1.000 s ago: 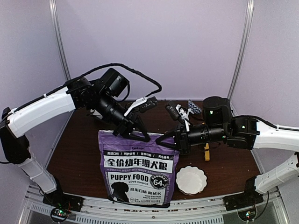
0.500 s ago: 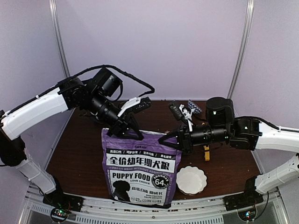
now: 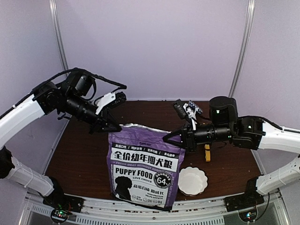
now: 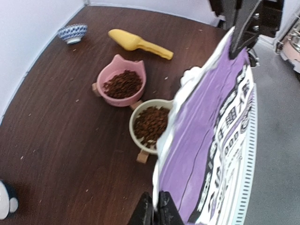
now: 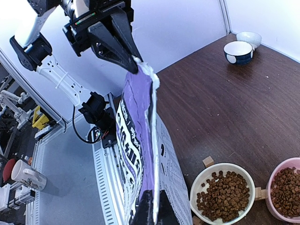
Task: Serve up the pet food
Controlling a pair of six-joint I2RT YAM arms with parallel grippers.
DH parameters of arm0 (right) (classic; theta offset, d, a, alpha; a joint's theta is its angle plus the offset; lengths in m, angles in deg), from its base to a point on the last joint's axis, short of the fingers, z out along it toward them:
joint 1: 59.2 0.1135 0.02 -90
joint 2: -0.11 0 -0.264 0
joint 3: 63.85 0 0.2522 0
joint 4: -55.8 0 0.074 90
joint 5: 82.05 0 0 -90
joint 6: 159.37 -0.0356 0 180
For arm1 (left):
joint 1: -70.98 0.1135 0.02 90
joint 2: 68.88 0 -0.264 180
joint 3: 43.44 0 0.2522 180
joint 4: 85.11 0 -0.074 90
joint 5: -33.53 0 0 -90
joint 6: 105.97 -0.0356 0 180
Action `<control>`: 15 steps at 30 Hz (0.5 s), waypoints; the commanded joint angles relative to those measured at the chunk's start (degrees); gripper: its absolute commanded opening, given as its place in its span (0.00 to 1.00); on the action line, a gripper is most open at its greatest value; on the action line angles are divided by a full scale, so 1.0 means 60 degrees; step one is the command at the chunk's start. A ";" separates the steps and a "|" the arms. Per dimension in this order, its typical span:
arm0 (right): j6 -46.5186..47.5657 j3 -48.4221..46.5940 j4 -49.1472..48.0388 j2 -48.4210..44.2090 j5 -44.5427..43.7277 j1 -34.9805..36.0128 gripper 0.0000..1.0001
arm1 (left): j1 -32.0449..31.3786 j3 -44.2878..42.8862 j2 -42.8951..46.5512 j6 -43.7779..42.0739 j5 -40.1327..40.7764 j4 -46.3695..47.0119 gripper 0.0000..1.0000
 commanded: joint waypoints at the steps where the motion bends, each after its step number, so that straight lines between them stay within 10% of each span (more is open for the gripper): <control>1: 0.0111 -0.0252 -0.0342 -0.0884 -0.0361 -0.0270 0.00 | 0.0658 0.0223 0.0440 -0.0106 0.2318 -0.0926 0.09; 10: 0.0133 -0.0106 -0.0504 -0.0926 -0.0108 -0.0318 0.00 | 0.1163 -0.0357 0.0389 -0.0070 0.3153 -0.1075 0.01; 15: 0.0093 -0.0269 -0.0600 -0.0631 0.0349 -0.0328 0.00 | 0.1163 -0.1713 -0.0085 0.0326 0.1377 -0.0817 0.41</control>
